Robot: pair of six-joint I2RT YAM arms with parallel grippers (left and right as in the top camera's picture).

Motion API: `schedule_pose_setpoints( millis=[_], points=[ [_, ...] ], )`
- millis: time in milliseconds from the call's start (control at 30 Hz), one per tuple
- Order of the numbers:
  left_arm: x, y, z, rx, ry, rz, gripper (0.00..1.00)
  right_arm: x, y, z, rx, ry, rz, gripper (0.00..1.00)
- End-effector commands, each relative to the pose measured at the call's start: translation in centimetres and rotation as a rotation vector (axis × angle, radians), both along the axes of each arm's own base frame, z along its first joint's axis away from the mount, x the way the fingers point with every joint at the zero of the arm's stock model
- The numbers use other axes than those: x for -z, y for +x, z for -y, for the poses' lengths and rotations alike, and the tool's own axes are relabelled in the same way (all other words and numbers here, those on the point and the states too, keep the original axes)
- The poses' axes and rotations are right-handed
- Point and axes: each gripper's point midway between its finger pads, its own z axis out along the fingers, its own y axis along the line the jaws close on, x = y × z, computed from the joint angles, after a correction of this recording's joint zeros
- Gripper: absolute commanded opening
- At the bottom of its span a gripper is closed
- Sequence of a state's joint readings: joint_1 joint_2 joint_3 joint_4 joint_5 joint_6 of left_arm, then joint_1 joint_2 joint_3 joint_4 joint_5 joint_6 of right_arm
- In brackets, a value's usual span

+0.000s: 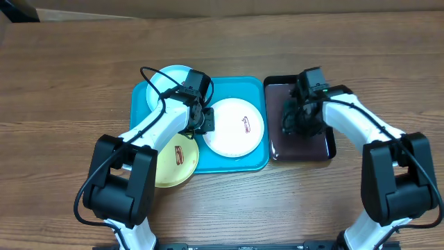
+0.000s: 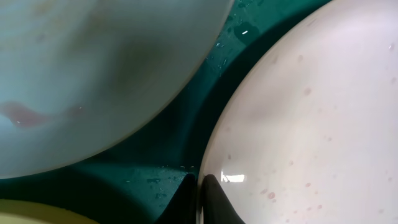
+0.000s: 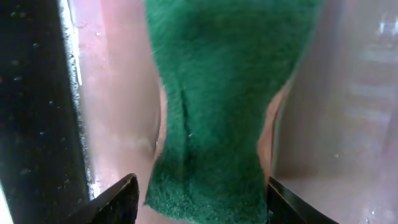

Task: Clean dirty plates on tray and stack at the side
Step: 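Move the right gripper to the black tray and grasp the green sponge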

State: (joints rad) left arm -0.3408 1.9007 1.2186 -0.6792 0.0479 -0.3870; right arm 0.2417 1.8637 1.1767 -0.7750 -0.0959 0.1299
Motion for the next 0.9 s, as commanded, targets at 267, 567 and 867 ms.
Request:
schedule_pose_setpoints(
  millis=[267, 567, 867],
  points=[
    [0.49, -0.28, 0.07, 0.004, 0.010, -0.009, 0.08, 0.07, 0.15, 0.51, -0.023, -0.130, 0.042, 0.63],
    [0.49, -0.28, 0.07, 0.004, 0.010, -0.009, 0.08, 0.10, 0.06, 0.54, -0.022, -0.131, 0.038, 0.07],
    [0.49, -0.29, 0.07, 0.004, 0.010, -0.010, 0.08, 0.07, 0.43, 0.44, -0.021, -0.127, 0.055, 0.92]
  ],
)
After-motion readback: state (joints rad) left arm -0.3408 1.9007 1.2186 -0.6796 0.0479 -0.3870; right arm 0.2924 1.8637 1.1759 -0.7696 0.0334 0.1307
